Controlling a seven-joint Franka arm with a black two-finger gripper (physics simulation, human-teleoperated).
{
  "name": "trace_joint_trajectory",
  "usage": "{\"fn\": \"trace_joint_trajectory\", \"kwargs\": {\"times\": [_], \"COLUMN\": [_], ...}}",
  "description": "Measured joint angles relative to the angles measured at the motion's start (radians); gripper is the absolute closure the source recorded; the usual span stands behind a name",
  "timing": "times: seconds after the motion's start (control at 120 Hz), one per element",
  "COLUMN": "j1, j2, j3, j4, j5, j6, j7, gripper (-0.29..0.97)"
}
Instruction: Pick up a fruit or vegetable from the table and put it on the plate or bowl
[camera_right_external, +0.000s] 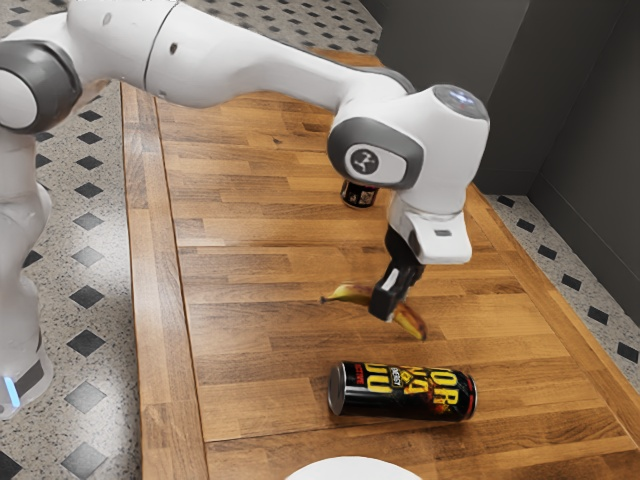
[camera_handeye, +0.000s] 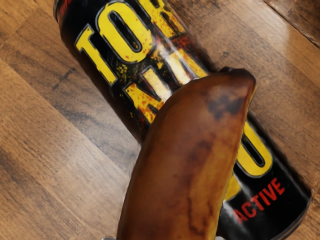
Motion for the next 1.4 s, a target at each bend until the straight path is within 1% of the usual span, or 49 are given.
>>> {"fn": "trace_joint_trajectory", "kwargs": {"times": [0.142,0.25,0.4,0.575,0.667,0.775,0.967,1.058,1.167,1.4], "j1": [0.013,0.007,-0.008,-0.091,-0.108,-0.120,-0.181,-0.193,-0.193,-0.236], "j2": [0.008,0.040,0.074,0.085,0.091,0.162,0.213,0.286,0.342,0.351], "j3": [-0.060,-0.104,-0.154,-0.160,-0.160,-0.160,-0.160,-0.160,-0.158,-0.159], "j4": [0.024,0.059,0.068,0.068,0.070,0.133,0.166,0.243,0.265,0.303], "j5": [-0.007,-0.013,-0.015,-0.015,-0.014,-0.013,-0.010,-0.007,-0.005,-0.003], "j6": [0.001,0.002,0.005,0.000,0.001,0.005,0.011,0.015,0.045,0.082], "j7": [-0.002,-0.005,-0.018,-0.056,-0.076,-0.096,-0.137,-0.156,-0.175,-0.209], "gripper": [0.50,0.50,0.50,0.50,0.50,0.50,0.50,0.50,0.50,0.50]}}
